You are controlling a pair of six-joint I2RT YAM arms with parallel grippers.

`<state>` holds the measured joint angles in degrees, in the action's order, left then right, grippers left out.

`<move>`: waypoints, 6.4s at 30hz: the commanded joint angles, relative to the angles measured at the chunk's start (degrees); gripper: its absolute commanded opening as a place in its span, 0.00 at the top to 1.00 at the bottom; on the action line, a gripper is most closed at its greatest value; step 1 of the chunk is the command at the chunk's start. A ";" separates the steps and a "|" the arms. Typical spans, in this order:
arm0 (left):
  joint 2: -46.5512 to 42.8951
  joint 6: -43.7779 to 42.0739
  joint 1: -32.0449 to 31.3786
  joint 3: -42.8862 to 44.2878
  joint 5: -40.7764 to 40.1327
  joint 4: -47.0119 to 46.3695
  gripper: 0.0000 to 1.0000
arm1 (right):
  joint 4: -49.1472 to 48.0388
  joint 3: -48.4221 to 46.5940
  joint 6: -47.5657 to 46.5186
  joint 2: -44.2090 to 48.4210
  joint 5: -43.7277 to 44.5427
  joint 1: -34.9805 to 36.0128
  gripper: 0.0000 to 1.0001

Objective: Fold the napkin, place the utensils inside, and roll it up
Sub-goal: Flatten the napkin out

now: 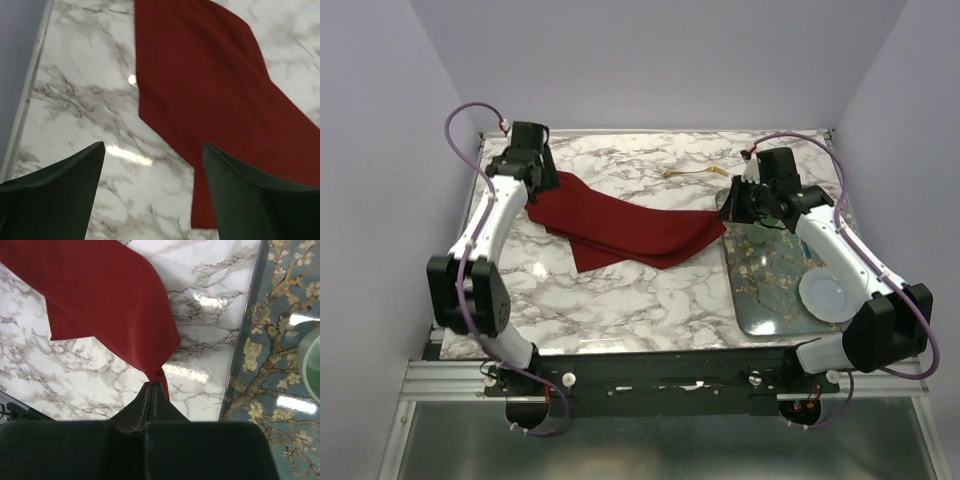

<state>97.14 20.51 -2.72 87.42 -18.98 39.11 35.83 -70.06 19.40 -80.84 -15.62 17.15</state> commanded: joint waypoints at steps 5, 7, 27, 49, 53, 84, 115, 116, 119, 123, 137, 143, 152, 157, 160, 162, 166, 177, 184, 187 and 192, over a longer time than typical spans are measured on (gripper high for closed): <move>-28.05 15.16 -15.01 -25.61 1.24 -0.35 0.48 | -4.90 -2.27 -0.24 -0.64 -2.66 -0.18 0.99; -29.81 19.99 -20.01 -30.78 -0.52 -0.18 0.44 | -4.90 -2.80 -0.24 -0.72 -2.84 -0.18 0.99; -11.37 31.43 -29.89 -36.17 -8.88 -3.16 0.42 | -5.07 -0.60 -0.94 1.47 -4.16 -0.18 0.99; -5.04 31.87 -23.30 -40.92 -2.11 -12.57 0.49 | -5.42 0.63 -1.20 1.82 -5.39 -0.18 0.99; -4.77 32.13 -22.77 -42.15 -1.58 -15.29 0.59 | -5.77 1.24 -0.85 1.65 -6.18 -0.18 0.99; -32.47 19.72 -18.81 -31.77 2.19 -3.34 0.51 | -7.62 -9.13 2.75 6.39 -16.20 -0.01 0.99; -2.22 32.48 -32.61 -34.07 -2.20 -10.81 0.35 | -8.15 -2.80 3.10 9.38 -14.97 0.08 0.99; -1.79 32.40 -32.61 -34.33 -2.11 -11.60 0.36 | -8.15 -2.71 3.01 9.30 -14.97 0.08 0.99; -0.99 33.18 -32.44 -36.43 -2.64 -13.96 0.42 | -8.24 -2.01 3.01 9.29 -14.97 0.08 0.99; -3.53 34.15 -30.51 -43.10 -2.03 -20.99 0.67 | -8.50 0.44 3.19 10.26 -15.14 0.08 0.99; -24.79 19.51 -25.42 -36.28 -5.98 -14.51 1.00 | -9.38 -3.56 1.87 6.23 -17.17 1.13 0.99; -34.47 6.67 -22.42 -18.44 -8.87 -11.51 1.00 | -8.06 -19.03 4.24 2.62 -17.60 2.28 0.99; -43.17 -5.83 -22.24 0.90 -13.09 -13.89 1.00 | -8.24 -32.42 7.14 6.74 -26.64 2.45 0.99; -51.06 -8.91 -22.15 3.64 -12.40 -16.52 1.00 | -8.94 -28.21 7.59 14.11 -34.03 3.24 0.99; -56.16 -10.66 -22.24 3.20 -12.04 -18.37 1.00 | -10.87 -24.52 7.76 20.35 -40.18 4.21 0.99; -58.37 -11.02 -22.24 3.20 -12.39 -18.55 1.00 | -13.32 -22.41 9.95 24.74 -44.12 4.56 0.99; -62.24 -9.45 -22.15 3.29 -13.80 -17.23 1.00 | -24.91 -14.27 21.44 30.91 -48.10 4.91 0.99; -44.17 -8.83 -21.80 -2.32 -31.33 -12.56 1.00 | -15.12 -2.54 33.70 23.29 -20.49 4.91 0.99; -10.21 -1.26 -6.79 -5.86 -21.13 -15.99 1.00 | -17.11 -9.72 23.78 -8.05 -5.92 3.51 0.89; 5.00 -1.51 -2.40 1.68 -17.26 -14.68 0.87 | -5.63 -25.76 13.75 -25.08 -1.20 2.81 0.58; 19.31 -4.15 0.61 23.12 -14.77 -5.01 0.21 | 5.55 -39.89 -0.20 -35.88 5.84 2.63 0.10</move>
<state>113.32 17.85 -4.84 94.41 -36.42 29.12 26.81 -96.40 35.73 -112.71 -20.18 19.86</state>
